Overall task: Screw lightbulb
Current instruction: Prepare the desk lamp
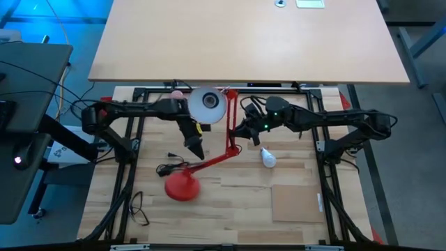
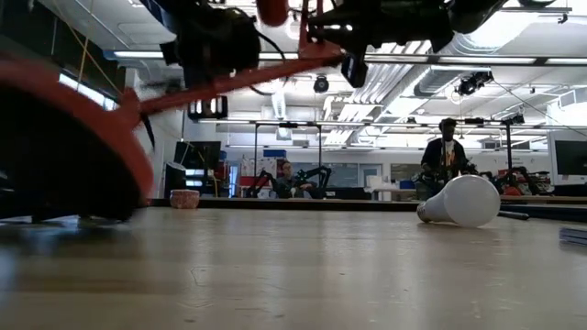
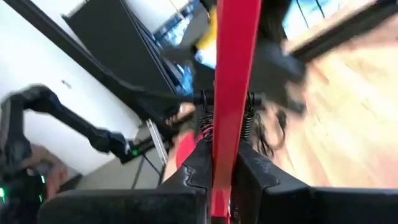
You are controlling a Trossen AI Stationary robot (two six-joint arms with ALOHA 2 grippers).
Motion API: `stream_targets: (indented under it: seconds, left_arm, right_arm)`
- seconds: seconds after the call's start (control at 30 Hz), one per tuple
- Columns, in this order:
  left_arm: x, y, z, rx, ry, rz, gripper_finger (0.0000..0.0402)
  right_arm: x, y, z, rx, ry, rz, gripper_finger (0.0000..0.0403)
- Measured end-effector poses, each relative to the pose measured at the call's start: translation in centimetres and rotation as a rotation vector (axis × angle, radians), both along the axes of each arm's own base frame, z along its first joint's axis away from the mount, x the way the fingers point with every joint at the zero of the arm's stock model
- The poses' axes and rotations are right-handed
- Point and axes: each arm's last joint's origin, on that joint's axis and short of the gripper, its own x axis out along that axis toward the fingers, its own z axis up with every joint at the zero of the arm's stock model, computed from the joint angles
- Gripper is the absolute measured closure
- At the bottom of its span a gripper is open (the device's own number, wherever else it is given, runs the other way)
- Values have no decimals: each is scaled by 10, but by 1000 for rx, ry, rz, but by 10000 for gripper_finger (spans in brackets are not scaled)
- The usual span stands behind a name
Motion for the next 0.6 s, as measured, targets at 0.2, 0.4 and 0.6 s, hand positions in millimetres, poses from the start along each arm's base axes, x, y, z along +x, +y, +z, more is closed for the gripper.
stream_targets:
  seconds: [0.2, 0.4, 0.6]
  left_arm:
    - [-21, 12, 18, 91, -37, 53, 280]
    - [-34, 16, 33, 253, -82, 110, 280]
    - [-38, 16, 35, 316, -74, 118, 280]
  right_arm:
    - [-3, -1, -6, 16, 77, -8, 374]
    - [-5, -5, -17, 83, 204, -88, 374]
    - [-11, -13, -30, 162, 353, -173, 374]
